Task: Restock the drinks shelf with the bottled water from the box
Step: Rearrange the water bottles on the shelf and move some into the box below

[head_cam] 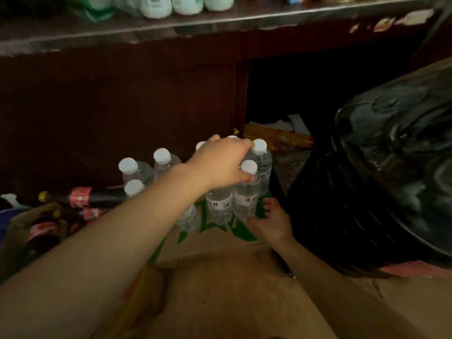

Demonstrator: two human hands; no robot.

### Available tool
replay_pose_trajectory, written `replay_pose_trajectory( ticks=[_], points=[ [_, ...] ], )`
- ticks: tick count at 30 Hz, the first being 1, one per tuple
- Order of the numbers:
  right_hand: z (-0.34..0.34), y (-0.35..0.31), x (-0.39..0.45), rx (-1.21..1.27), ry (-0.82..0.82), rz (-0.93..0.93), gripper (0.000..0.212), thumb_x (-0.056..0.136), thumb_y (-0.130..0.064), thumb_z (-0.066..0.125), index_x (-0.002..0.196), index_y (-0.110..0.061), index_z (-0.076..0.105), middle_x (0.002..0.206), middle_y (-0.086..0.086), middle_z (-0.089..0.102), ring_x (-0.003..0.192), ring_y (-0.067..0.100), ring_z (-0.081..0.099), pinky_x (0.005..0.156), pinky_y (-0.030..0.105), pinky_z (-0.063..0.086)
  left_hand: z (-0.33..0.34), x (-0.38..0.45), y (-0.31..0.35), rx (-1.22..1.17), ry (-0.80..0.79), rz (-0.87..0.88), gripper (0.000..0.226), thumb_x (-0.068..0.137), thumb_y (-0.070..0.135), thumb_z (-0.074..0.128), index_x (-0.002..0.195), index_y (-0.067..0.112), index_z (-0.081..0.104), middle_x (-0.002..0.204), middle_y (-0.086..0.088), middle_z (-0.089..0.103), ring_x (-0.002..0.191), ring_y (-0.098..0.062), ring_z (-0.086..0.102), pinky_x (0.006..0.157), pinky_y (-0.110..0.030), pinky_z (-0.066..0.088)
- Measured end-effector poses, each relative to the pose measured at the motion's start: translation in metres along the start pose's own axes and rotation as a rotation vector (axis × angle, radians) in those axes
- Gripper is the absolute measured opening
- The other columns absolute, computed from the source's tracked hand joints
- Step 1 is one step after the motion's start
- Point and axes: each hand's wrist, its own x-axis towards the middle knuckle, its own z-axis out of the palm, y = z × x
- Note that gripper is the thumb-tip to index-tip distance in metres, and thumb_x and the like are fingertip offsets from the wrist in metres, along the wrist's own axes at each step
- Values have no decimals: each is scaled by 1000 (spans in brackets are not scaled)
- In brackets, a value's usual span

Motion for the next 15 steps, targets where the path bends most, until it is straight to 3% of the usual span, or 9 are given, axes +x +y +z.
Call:
replay_pose_trajectory(
  ticks=[3, 6, 9, 15],
  points=[
    [12, 10, 15, -34, -36, -54, 70, 70, -24, 84, 131, -16, 49, 121, 0, 60, 114, 21, 57, 84, 26, 45, 8, 5, 4, 86, 118, 25, 67, 77, 58, 62, 129, 21, 43, 108, 1, 64, 96, -26, 56, 84, -34, 38],
    [23, 17, 22, 10, -31, -95, 72, 65, -21, 87, 126, -17, 49, 106, -9, 57, 107, 13, 56, 82, 26, 43, 13, 4, 5, 86, 182, 44, 58, 76, 54, 65, 119, 21, 47, 95, 3, 64, 90, -25, 57, 78, -32, 37],
    [28, 19, 23, 40, -5, -127, 75, 66, -19, 87, 129, -19, 47, 111, -8, 61, 107, 12, 56, 83, 24, 42, 17, 1, 3, 10, 167, 2, 45, 72, 55, 69, 103, 25, 56, 88, 2, 60, 87, -24, 58, 67, -32, 40],
    [29, 15, 24, 39, 27, -158, 65, 70, -20, 84, 126, -18, 53, 120, -2, 66, 112, 17, 61, 83, 22, 42, 17, -3, 0, -62, 162, -30, 40, 71, 55, 71, 101, 31, 61, 97, 5, 65, 92, -19, 59, 65, -30, 39]
  ],
)
